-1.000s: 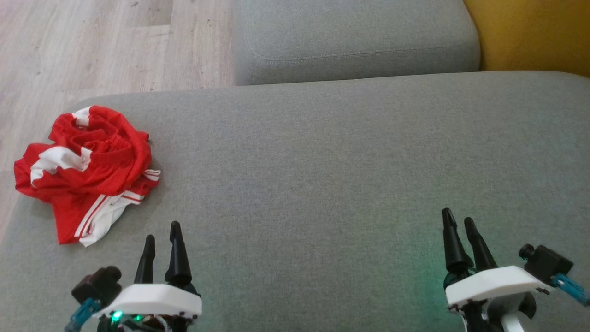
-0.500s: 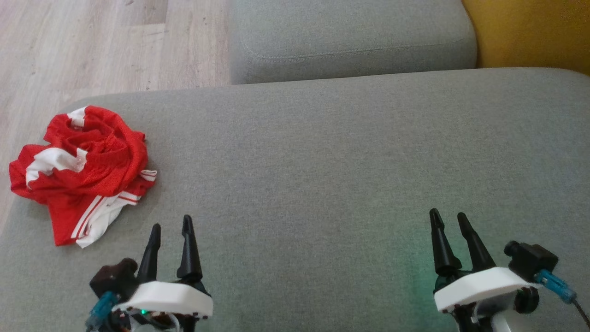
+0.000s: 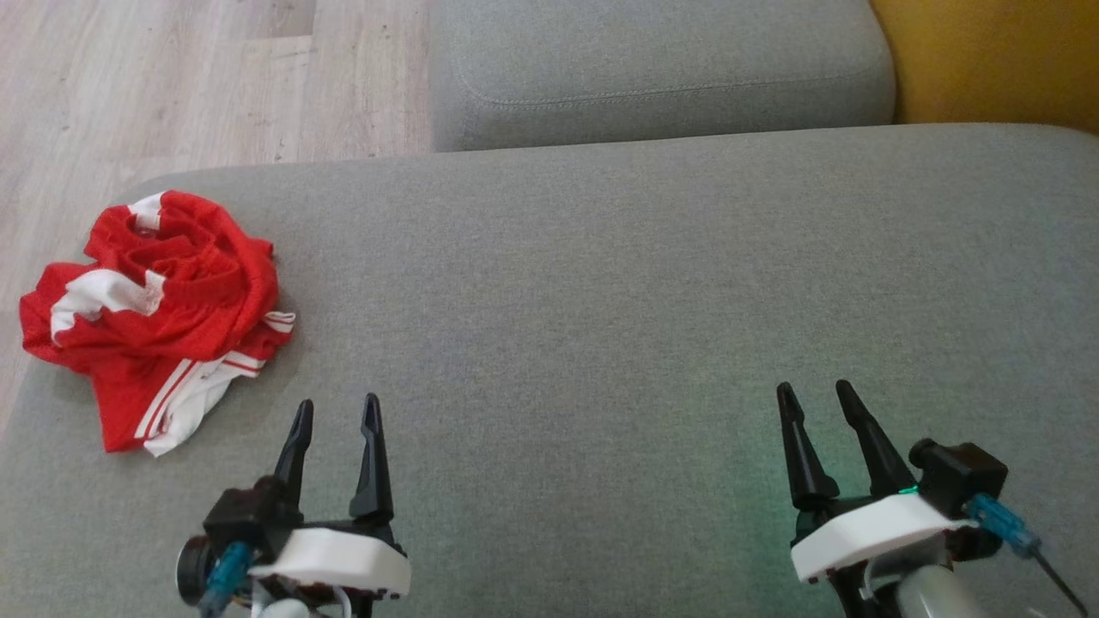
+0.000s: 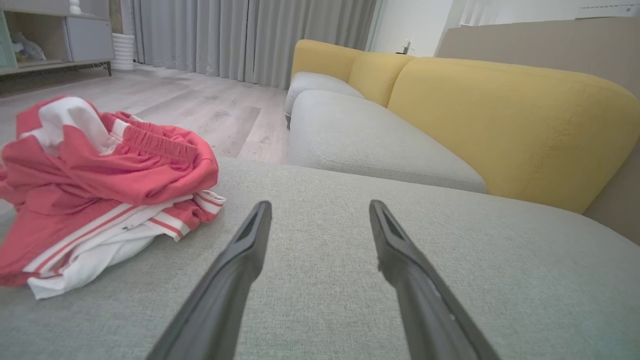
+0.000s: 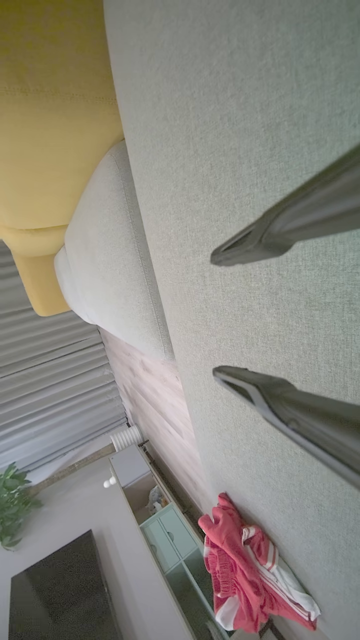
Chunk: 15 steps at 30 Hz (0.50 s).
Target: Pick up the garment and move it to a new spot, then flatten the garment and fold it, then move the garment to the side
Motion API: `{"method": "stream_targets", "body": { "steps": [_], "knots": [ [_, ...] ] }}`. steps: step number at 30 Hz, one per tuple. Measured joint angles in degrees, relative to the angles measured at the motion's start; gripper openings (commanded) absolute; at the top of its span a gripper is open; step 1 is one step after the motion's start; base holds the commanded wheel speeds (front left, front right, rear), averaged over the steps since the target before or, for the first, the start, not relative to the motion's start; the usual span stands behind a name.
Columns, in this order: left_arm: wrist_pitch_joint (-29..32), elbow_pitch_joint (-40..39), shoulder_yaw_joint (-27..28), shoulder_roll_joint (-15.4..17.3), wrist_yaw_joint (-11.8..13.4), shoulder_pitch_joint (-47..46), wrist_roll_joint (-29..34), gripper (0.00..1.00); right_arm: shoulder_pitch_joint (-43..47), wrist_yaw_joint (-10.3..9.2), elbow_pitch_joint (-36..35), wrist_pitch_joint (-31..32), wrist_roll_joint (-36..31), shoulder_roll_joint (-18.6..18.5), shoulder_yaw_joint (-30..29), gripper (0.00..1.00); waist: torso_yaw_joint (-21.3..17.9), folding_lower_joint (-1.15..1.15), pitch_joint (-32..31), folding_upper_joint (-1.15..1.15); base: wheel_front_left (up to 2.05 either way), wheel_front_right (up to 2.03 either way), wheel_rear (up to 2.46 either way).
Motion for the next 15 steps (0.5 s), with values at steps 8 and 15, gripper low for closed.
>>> {"method": "stream_targets", "body": {
  "steps": [8, 15],
  "knots": [
    [-1.21, 0.1, -0.24, -0.01, 0.07, -0.08, 4.79, 1.0, 0.0, 0.0, 0.05, -1.08, -4.71, 0.02, -0.24, 1.0, -0.14, 0.0, -0.02, 0.0, 0.0, 0.0, 0.0],
    [-2.05, 0.69, -0.88, -0.05, 0.05, -0.08, 9.78, 1.0, 0.0, 0.0, 0.02, -2.03, -9.56, 0.05, -0.21, 1.0, -0.69, 0.0, -0.1, 0.0, 0.0, 0.0, 0.0]
  ]
}}
